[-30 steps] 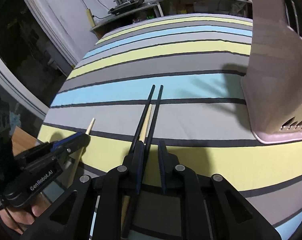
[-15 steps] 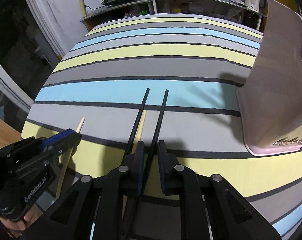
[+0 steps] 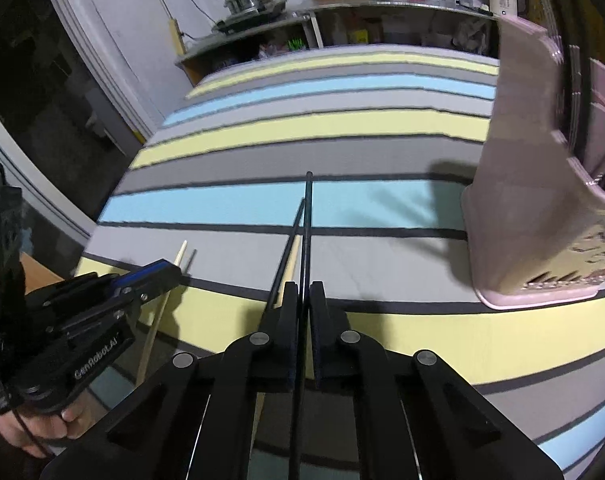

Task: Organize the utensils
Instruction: 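Grasp a wooden chopstick with the left tool while the right tool grasps a black one, then lift both chopsticks and carry both tools over the pink basket, then lower the chopsticks into the basket and open the left tool while the right tool releases, then move both tools back down to the last chopsticks on the cloth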

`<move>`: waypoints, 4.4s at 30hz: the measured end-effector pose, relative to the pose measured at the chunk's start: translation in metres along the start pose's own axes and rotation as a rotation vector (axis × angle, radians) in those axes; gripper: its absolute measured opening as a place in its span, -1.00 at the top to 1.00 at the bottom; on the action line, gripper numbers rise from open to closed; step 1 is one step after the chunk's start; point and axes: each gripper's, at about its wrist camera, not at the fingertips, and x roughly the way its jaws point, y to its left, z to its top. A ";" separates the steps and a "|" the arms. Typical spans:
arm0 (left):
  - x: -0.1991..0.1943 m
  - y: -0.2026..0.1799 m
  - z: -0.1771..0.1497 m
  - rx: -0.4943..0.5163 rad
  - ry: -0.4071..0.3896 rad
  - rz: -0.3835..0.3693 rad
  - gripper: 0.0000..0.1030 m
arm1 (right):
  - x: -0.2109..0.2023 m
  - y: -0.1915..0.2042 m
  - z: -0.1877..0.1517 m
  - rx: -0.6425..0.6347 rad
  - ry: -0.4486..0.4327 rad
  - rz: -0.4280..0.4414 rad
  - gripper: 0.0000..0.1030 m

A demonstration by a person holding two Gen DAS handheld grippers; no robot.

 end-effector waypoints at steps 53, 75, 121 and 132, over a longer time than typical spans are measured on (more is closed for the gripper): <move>-0.131 -0.178 0.106 0.209 -0.259 -0.307 0.89 | -0.227 -0.096 -0.007 0.154 -0.434 -0.049 0.89; -0.101 -0.213 0.170 0.187 -0.387 -0.308 0.89 | -0.236 -0.121 0.043 0.193 -0.529 -0.067 0.89; -0.123 -0.128 0.066 0.131 -0.337 -0.272 0.74 | -0.201 -0.103 -0.021 0.138 -0.440 -0.057 0.79; -0.064 -0.067 -0.008 0.013 -0.134 -0.157 0.74 | -0.160 -0.085 -0.055 0.099 -0.312 -0.015 0.78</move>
